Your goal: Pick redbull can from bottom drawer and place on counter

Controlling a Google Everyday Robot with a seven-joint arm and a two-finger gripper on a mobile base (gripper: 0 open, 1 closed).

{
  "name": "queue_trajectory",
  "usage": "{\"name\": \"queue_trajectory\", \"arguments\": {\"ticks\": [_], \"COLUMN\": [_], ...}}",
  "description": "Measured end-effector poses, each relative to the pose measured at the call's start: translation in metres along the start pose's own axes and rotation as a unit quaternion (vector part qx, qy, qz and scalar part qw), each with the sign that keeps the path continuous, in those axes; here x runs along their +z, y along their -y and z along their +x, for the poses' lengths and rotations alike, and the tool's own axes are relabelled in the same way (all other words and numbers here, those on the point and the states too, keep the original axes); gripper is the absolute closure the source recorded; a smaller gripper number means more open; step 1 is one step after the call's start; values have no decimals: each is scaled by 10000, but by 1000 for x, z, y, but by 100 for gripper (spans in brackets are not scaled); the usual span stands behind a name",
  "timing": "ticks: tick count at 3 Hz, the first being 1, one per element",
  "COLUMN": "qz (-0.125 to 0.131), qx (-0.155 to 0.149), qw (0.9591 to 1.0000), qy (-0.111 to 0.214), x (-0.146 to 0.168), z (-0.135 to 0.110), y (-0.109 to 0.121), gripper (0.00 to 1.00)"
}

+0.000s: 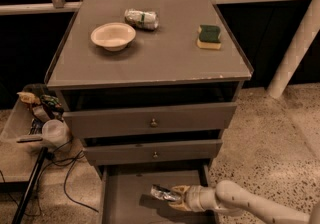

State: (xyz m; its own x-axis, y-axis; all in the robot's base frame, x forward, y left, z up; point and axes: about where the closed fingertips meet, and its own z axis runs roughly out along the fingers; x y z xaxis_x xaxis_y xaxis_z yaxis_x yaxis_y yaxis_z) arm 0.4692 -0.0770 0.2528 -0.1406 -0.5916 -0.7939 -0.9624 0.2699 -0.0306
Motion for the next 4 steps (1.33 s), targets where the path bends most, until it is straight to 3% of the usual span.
{"name": "queue_trajectory", "arguments": {"ticks": [1, 2, 3, 4], "qz": [-49, -38, 47, 337], "qx": [-229, -403, -433, -453], "qw": [9996, 9991, 9986, 9965], "qy": [163, 93, -286, -622], "x": [-44, -76, -104, -143], "z": [-25, -56, -92, -134], "y": [-8, -6, 17, 41], "gripper": [100, 100, 100, 100]}}
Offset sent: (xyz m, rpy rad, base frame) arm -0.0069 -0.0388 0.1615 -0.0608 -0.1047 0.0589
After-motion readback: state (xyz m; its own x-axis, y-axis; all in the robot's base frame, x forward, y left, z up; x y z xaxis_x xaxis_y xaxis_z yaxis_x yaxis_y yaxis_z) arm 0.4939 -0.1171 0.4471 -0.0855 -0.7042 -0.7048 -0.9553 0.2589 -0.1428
